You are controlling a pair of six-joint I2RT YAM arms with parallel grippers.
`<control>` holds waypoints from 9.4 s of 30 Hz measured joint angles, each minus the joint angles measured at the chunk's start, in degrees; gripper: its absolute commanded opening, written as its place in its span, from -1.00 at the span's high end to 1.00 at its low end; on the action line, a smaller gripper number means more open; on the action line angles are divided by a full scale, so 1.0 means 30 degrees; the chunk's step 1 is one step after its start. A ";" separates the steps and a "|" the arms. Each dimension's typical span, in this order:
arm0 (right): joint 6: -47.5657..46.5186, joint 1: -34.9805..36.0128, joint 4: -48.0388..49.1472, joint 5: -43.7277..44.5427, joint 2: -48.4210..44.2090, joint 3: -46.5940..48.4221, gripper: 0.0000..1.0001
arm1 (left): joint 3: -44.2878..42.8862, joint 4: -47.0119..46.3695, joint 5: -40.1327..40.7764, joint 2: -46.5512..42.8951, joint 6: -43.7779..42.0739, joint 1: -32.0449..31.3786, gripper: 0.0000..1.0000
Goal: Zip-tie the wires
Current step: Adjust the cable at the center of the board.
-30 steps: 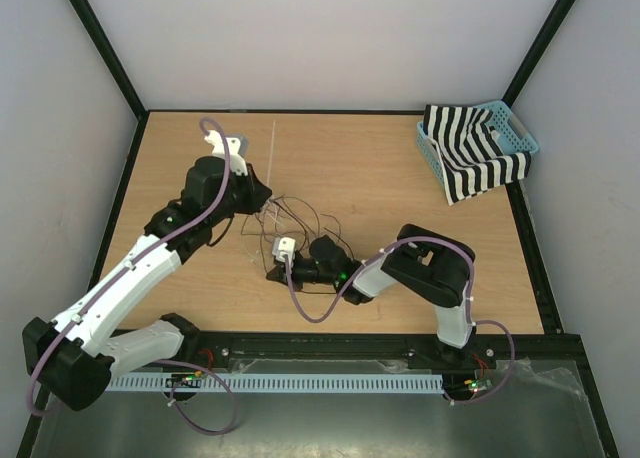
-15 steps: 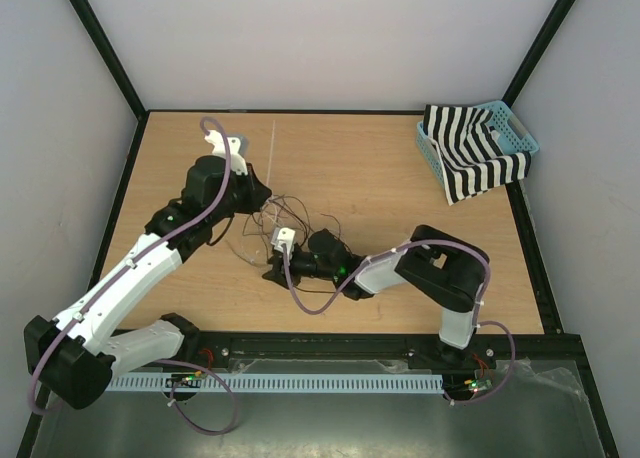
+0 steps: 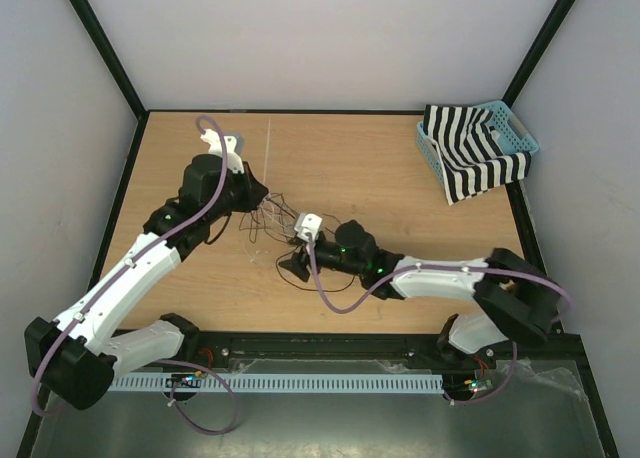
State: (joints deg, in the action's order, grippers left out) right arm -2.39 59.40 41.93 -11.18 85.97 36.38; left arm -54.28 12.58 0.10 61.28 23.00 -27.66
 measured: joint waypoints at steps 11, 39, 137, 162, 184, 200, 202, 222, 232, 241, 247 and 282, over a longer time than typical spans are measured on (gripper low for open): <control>-0.1406 -0.2543 -0.2849 0.0051 -0.5187 0.0342 -1.00 | 0.0277 -0.0066 -0.0423 0.0000 0.0007 0.0036 1.00; -0.5712 -0.4087 -0.3439 -0.5697 0.2455 0.6863 -0.53 | 0.0867 -0.0131 -0.0998 -0.0270 0.0204 0.0036 1.00; -0.7861 -0.1224 -0.2368 -0.6426 -0.1472 0.1865 0.05 | 0.1625 0.0758 -0.0976 -0.2011 -0.0277 0.1406 1.00; -1.1621 -0.0896 -0.1158 -0.1880 0.8029 0.7490 0.03 | 0.1625 0.0758 -0.1326 -0.2018 0.0058 0.1137 1.00; -1.1642 -0.0896 0.3359 -0.0765 0.9639 0.7388 -0.08 | 0.1574 0.0627 -0.0984 -0.2033 0.0248 0.0211 1.00; -1.0965 -0.0896 0.8145 0.0117 1.0557 0.6047 0.05 | 0.1093 0.0670 -0.0539 -0.1960 0.0634 0.0058 1.00; -1.0899 -0.0896 0.8233 0.0080 1.0593 0.6047 0.12 | 0.1056 0.0678 -0.0532 -0.1938 0.0663 0.0058 1.00; -0.9981 -0.0896 0.7497 -0.0415 1.0761 0.5566 0.98 | 0.0277 0.0918 -0.0452 -0.1676 0.0561 0.0007 1.00; -0.8830 -0.0641 0.6965 -0.1005 0.9828 0.3985 0.99 | -0.0058 0.0940 -0.0459 -0.1457 0.0474 0.0168 1.00; -0.8772 -0.0481 0.6273 -0.1304 0.9734 0.3949 0.99 | -0.0138 0.0962 -0.0510 -0.1392 0.0379 0.0408 1.00; -0.9231 -0.0466 0.5399 -0.1362 0.9726 0.4029 0.99 | -0.0270 0.1071 -0.0554 -0.1392 0.0321 0.0532 1.00; -0.6397 -0.0444 0.1086 0.0015 -0.1144 -0.2047 -0.07 | -0.0313 0.1064 -0.0801 -0.1173 0.0248 0.0896 1.00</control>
State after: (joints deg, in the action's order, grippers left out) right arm -21.58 58.06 45.19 -11.14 82.54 30.24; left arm -55.22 15.77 -2.31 57.76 23.75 -24.97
